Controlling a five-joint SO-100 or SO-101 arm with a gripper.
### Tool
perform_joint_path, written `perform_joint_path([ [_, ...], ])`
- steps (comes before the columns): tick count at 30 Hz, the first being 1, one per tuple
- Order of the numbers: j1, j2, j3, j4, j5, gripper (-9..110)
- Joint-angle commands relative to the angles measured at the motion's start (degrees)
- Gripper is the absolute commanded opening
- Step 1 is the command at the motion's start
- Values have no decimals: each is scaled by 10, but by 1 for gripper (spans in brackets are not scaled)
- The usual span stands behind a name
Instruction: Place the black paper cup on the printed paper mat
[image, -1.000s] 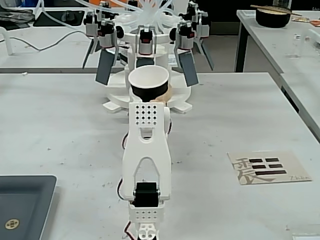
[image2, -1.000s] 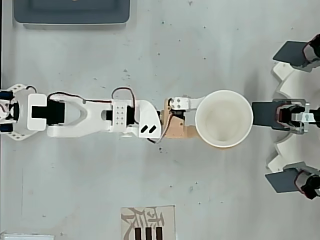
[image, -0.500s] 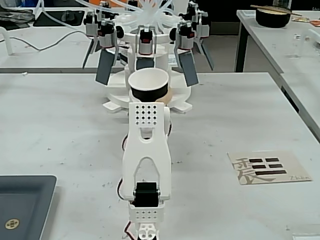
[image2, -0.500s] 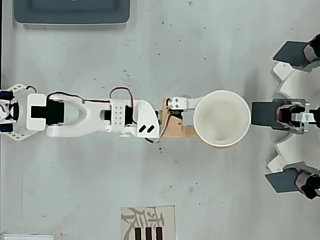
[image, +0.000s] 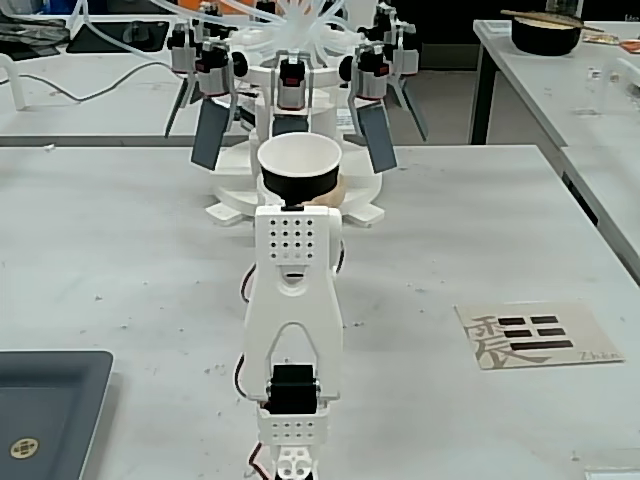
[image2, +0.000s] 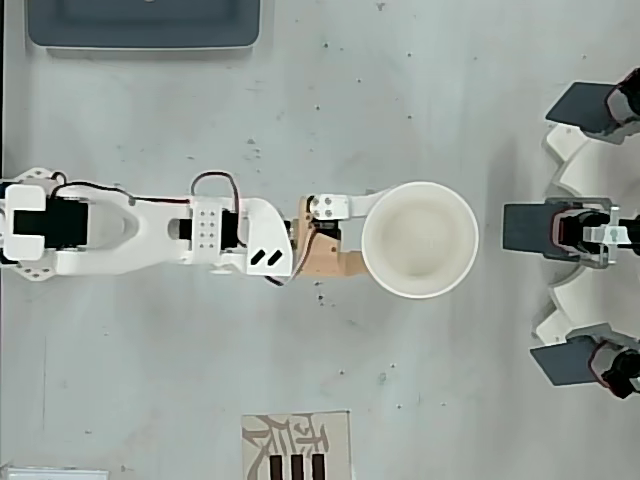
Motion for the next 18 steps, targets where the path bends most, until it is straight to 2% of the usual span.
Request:
perform_joint_path([
  [1, 7, 70, 21, 9, 5, 13],
  [18, 9, 288, 280, -8, 36, 13],
])
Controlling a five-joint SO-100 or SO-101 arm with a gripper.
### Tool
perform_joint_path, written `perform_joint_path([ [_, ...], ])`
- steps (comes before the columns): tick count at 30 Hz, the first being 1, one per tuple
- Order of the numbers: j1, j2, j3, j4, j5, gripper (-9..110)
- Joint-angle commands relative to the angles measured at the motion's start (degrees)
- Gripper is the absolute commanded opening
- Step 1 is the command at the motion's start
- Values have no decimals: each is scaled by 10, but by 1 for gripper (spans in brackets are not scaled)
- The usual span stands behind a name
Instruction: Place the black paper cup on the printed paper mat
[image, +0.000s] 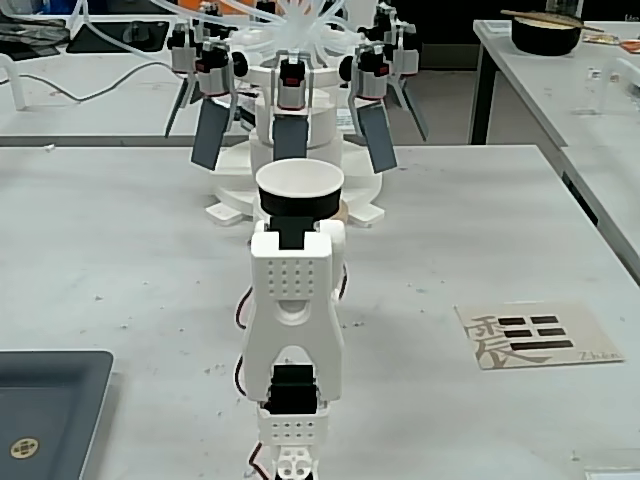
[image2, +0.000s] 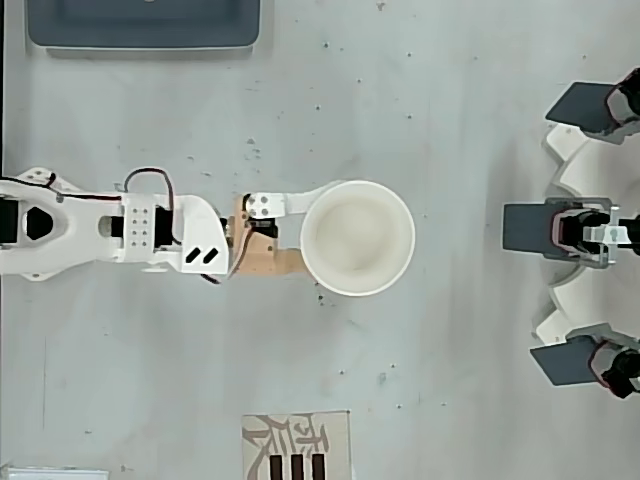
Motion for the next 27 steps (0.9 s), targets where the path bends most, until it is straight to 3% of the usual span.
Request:
perform_joint_path([
  [1, 9, 68, 22, -15, 12, 13],
  [18, 28, 180, 226, -98, 37, 13],
  [27, 108, 186, 239, -103, 40, 13],
])
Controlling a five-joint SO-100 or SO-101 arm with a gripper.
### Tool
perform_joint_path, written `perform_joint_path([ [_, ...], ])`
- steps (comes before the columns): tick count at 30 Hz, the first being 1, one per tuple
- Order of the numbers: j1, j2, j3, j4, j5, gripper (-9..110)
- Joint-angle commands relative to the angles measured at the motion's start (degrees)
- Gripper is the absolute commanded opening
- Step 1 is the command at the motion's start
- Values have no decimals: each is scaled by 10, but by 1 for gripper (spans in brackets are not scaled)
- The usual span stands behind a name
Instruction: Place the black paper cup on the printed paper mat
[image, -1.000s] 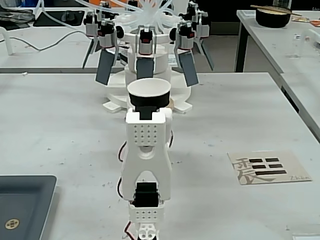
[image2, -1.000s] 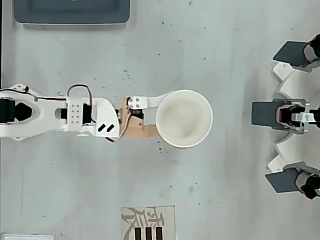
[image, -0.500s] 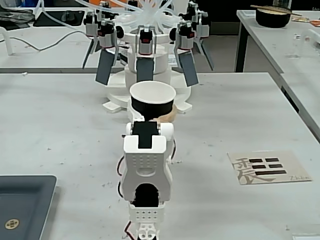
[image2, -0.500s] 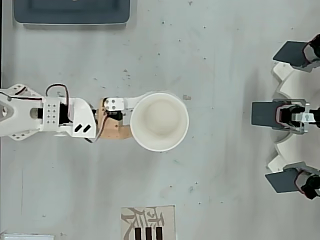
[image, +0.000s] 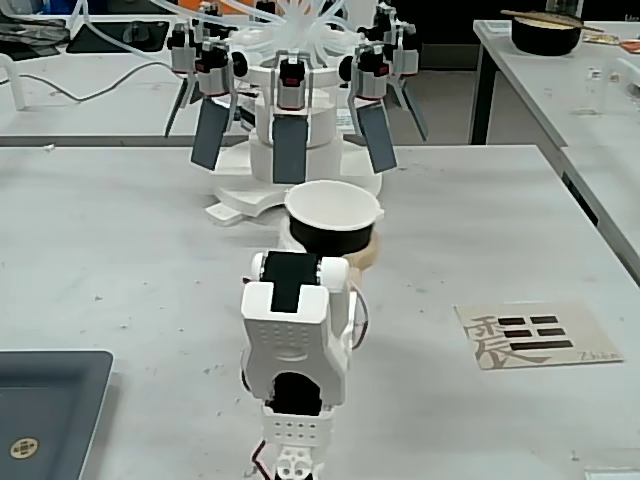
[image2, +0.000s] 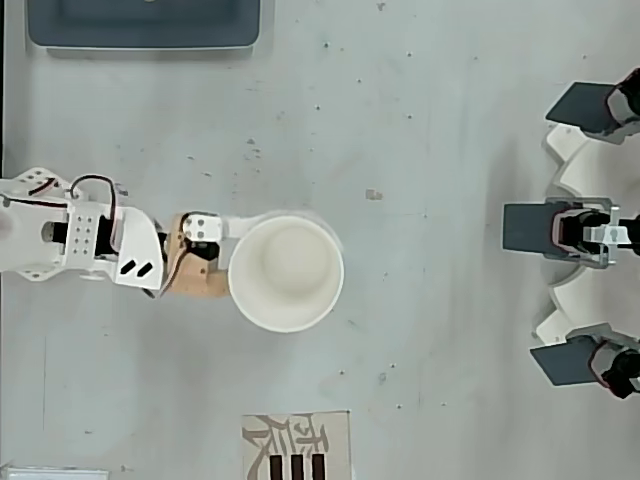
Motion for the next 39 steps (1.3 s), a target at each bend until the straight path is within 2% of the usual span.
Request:
perform_joint_path([
  [1, 33, 15, 4, -14, 4, 13],
  [19, 217, -72, -30, -46, -9, 13],
  [39, 345, -323, -352, -23, -7, 13],
])
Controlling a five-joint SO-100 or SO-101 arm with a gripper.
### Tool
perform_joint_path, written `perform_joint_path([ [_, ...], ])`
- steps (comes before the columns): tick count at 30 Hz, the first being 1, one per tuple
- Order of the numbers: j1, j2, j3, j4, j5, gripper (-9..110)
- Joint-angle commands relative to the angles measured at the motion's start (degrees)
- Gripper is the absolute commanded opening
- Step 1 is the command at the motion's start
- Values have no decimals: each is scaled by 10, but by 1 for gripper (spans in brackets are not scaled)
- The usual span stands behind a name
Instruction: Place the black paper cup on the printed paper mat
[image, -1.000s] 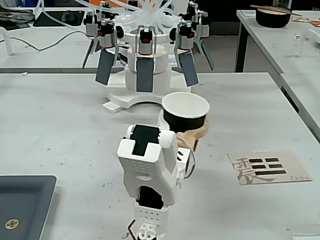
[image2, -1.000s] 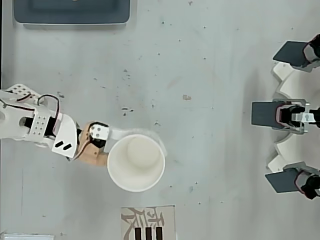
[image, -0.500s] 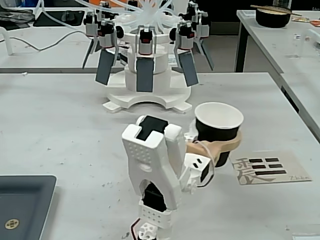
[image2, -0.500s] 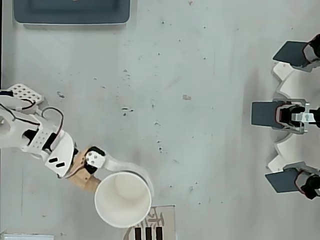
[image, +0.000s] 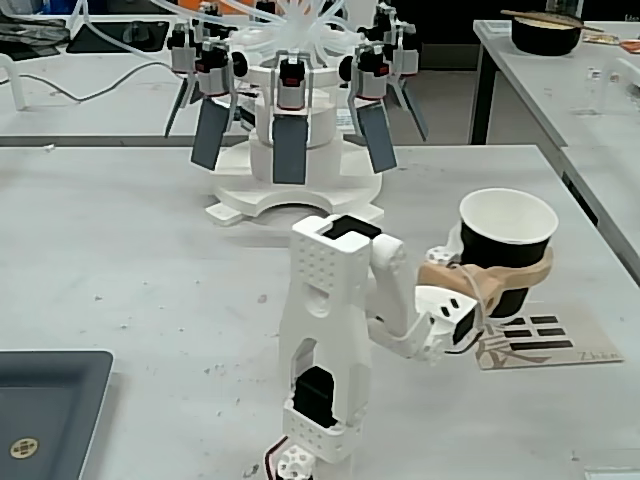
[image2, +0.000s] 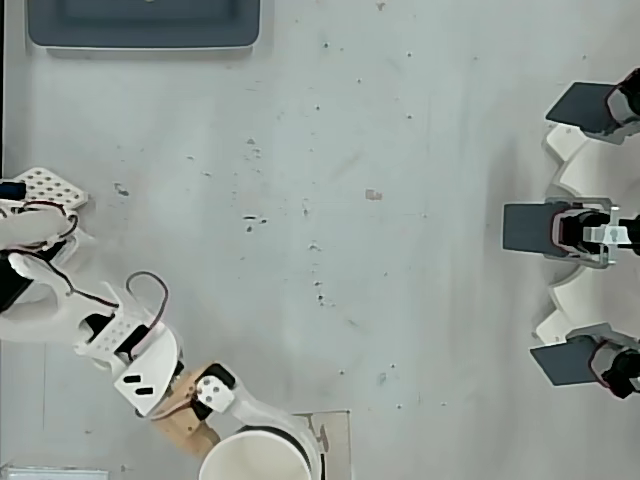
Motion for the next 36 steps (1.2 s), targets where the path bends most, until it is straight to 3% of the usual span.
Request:
perform_joint_path([
  [1, 15, -28, -64, 1, -3, 13],
  [16, 38, -200, -239, 1, -4, 13],
  [36, 41, -309, -345, 5, -14, 13],
])
